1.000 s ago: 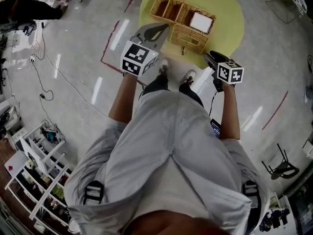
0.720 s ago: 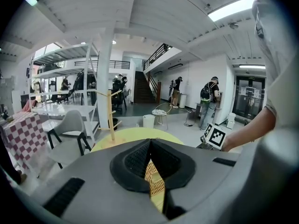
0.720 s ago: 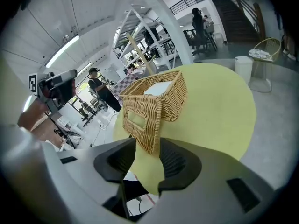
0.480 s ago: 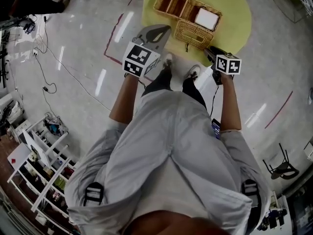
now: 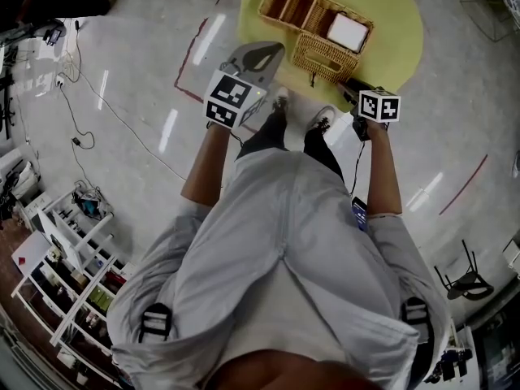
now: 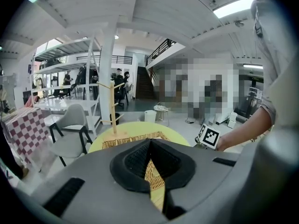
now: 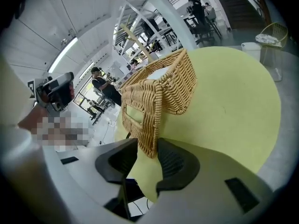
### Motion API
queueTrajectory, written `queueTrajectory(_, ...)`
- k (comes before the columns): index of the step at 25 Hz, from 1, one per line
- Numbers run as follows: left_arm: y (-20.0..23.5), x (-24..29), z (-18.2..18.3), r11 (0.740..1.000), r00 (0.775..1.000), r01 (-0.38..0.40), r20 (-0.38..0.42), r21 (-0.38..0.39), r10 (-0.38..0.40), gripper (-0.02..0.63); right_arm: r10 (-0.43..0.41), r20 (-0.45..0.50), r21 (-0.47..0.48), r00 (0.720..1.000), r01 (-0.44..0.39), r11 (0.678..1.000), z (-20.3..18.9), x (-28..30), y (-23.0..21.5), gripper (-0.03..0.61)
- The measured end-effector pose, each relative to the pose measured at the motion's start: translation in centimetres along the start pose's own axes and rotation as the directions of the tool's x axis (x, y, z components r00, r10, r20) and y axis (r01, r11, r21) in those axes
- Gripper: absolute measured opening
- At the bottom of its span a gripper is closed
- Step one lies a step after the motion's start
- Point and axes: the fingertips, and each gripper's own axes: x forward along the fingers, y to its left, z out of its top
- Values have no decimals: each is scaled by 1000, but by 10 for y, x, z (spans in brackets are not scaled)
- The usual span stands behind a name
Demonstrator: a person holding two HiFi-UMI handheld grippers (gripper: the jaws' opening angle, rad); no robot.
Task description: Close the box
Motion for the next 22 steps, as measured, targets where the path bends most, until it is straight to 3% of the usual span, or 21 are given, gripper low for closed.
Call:
queueTrajectory(4,1,2,6,1000,1000,10,16,0,-10,28,22,-22,-13,1000,-23,1000,-3,-7,9,121)
queueTrajectory(7,1,3,14,1000,999,26,34,2,-26,28,98,-14,-17,995,-99,995,0,-20,25,109)
queueTrajectory(14,6,7,33,999,997,51,65,8,-52,28,229,48,61,972,-232,971,15,-45,50,129)
queueTrajectory(18,7,12,39,998,995,67,77,9,-68,28,310,69,201,948,-318,927,28,-54,58,127)
queueTrajectory(22,5,15,44,997,993,80,83,-3,-80,28,364,123,280,923,-384,880,42,-69,65,132)
